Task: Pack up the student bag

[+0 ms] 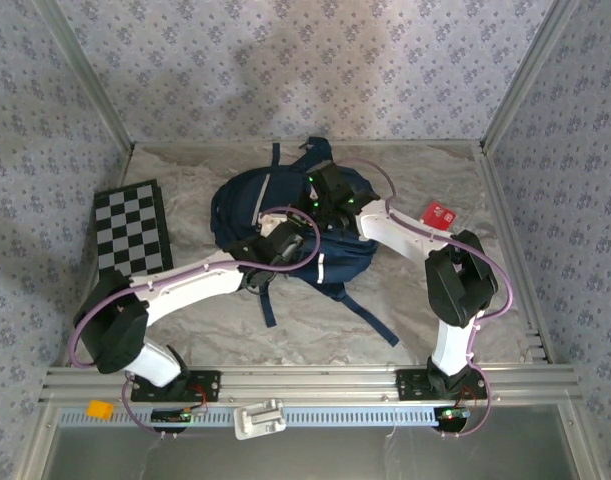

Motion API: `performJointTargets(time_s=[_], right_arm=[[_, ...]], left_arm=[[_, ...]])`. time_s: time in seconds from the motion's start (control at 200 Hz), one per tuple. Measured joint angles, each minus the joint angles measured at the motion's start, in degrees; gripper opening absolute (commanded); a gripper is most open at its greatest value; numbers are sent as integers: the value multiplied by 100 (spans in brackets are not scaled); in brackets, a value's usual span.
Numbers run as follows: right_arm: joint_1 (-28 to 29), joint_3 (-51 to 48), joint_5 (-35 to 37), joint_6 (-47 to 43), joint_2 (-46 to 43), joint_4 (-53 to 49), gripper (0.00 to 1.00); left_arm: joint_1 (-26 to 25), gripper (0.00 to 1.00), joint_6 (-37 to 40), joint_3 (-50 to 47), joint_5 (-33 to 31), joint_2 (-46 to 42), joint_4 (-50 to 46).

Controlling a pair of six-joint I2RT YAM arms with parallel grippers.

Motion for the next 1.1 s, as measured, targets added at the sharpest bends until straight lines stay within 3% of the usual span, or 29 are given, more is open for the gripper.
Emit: performJointTargets(time_s=[0.3,0.59,0.86,1.099], right_arm=[[-22,52,-39,2,4,-2,0],[-118,116,-22,44,44,50,0],[-166,116,7,83,72,184,0],[-208,116,2,184,76,323,0]], left_arm=[[37,57,846,-4,946,-133,271],[44,41,861,404,946,354,55],[201,38,887,455,1163,439,63],[326,28,1145,608,1276,476,-31]])
